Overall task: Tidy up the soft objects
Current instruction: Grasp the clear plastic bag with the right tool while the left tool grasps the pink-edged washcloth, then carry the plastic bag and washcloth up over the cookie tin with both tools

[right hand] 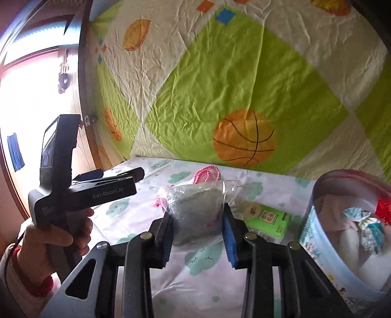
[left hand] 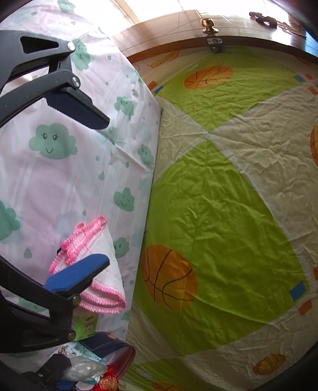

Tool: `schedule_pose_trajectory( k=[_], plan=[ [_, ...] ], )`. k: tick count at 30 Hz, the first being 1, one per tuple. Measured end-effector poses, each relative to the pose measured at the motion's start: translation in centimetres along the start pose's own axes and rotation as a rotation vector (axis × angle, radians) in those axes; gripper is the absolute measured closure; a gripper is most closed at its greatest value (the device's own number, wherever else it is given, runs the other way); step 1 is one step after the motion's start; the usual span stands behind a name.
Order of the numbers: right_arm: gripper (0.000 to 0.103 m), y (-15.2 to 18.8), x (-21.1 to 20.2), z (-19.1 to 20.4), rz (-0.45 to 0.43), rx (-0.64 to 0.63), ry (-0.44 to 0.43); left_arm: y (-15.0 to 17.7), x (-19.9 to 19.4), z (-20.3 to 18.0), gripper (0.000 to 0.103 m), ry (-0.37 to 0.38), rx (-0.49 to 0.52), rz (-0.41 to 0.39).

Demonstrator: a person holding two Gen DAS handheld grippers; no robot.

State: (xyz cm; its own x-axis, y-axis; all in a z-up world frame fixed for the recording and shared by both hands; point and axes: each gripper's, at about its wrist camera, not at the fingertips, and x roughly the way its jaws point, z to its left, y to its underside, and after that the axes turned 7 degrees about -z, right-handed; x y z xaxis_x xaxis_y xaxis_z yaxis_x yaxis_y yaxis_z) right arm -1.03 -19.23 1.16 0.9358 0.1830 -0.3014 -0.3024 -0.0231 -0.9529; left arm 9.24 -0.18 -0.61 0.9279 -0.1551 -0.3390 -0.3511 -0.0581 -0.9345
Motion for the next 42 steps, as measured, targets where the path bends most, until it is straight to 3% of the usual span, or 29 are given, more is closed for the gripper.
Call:
schedule_pose_trajectory(
  k=[5, 7, 10, 15, 17, 19, 21, 22, 24, 26, 32, 38, 42],
  plan=[
    [0.065, -0.3, -2.2, -0.8, -0.094, -0.045, 0.198, 0.4, 0.1, -3.5, 0.0, 0.116, 0.127, -0.001],
    [0.065, -0.5, -2.3, -1.5, -0.115, -0.041, 0.229, 0.3, 0.4, -4.8, 0.0, 0.141, 0.137, -0.004],
    [0.065, -0.4, -2.1, -1.7, -0.115, -0.051, 0.241, 0.4, 2.0, -7.2, 0.0, 0.204, 0.159, 0.073],
    [0.065, -0.2, -1.7, -2.9, -0.089, 0.015, 0.234, 0.4, 4.9, -11.3, 0.0, 0.203, 0.29, 0.128],
    [0.065, -0.1, -1.6, -3.3, -0.081, 0.031, 0.236, 0.8, 6.4, -11.7, 0.0, 0.126, 0.311, 0.169],
    [0.065, 0.0, -1.5, -3.6, -0.078, 0.038, 0.238, 0.7, 7.5, -10.5, 0.007, 0.109, 0.251, 0.214],
    [0.065, 0.0, -1.4, -3.8, -0.072, 0.044, 0.237, 0.3, 7.6, -8.3, 0.031, 0.155, 0.134, 0.215],
    [0.065, 0.0, -1.3, -3.9, -0.066, 0.052, 0.233, 0.3, 7.7, -7.3, 0.037, 0.186, 0.078, 0.216],
    [0.065, 0.0, -1.1, -4.1, -0.057, 0.064, 0.228, 0.3, 8.1, -5.6, 0.068, 0.253, -0.022, 0.227],
    [0.065, 0.0, -1.2, -4.1, -0.059, 0.065, 0.229, 0.4, 8.5, -4.4, 0.082, 0.299, -0.098, 0.239],
    [0.065, -0.1, -1.2, -3.8, -0.063, 0.05, 0.232, 0.3, 6.6, -2.5, 0.093, 0.308, -0.192, 0.17],
    [0.065, -0.1, -1.8, -4.1, -0.088, 0.078, 0.225, -1.7, 2.8, 0.0, 0.093, 0.31, -0.325, -0.01],
    [0.065, -0.4, -2.7, -4.0, -0.132, 0.087, 0.225, -1.9, 0.9, -0.9, 0.093, 0.271, -0.29, -0.066]
  ],
)
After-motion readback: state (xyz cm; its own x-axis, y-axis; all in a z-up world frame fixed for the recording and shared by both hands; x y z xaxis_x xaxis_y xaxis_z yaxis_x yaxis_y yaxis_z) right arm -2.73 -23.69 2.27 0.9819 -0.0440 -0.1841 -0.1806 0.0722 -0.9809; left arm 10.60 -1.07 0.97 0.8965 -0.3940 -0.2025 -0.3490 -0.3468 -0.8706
